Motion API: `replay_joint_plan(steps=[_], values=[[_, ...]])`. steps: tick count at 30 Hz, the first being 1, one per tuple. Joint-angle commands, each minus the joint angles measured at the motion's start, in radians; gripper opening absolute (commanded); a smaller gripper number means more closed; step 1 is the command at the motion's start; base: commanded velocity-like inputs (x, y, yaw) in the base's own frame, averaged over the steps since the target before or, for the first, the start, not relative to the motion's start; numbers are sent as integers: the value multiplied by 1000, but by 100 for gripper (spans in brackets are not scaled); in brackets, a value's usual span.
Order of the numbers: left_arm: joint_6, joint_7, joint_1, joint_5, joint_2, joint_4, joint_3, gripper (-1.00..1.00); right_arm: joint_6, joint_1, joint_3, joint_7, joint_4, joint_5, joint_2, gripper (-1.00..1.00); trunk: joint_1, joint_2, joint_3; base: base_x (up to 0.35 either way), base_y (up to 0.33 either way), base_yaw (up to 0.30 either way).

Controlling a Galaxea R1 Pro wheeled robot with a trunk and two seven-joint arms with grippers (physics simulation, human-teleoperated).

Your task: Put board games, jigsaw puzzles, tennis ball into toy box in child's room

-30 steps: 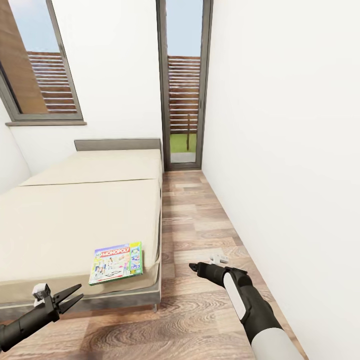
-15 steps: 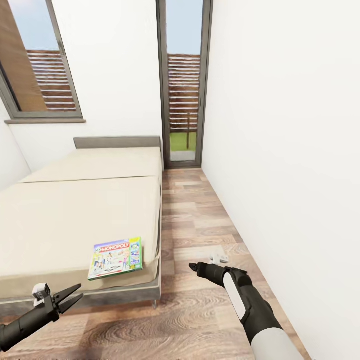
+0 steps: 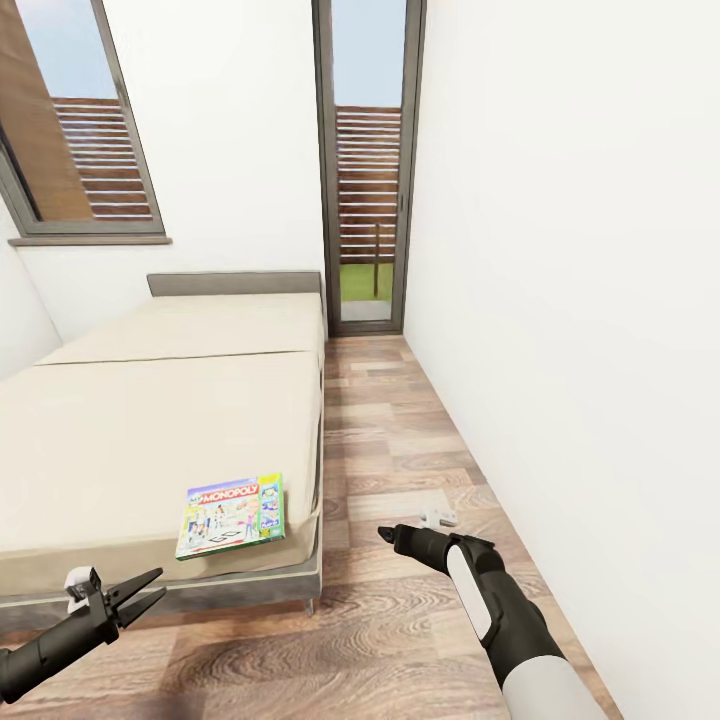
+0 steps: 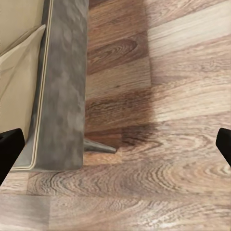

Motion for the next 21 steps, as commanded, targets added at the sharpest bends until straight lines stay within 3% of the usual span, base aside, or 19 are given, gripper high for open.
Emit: replay_joint_plan(steps=[1,8,21], values=[[11,-3,-1,-1,0,0,1,100,5,0,-1,1,-1,0,0,100,0,0,-1,0,0,0],[11,0,-1,-2,-1,0,0,100,5,0,-1,2,-1,0,0,100,0,0,-1,16,0,0],[9,-1,-1,-2,-1,0,0,100,5,0,-1,2,-1,0,0,100,0,0,-1,116,-11,0]])
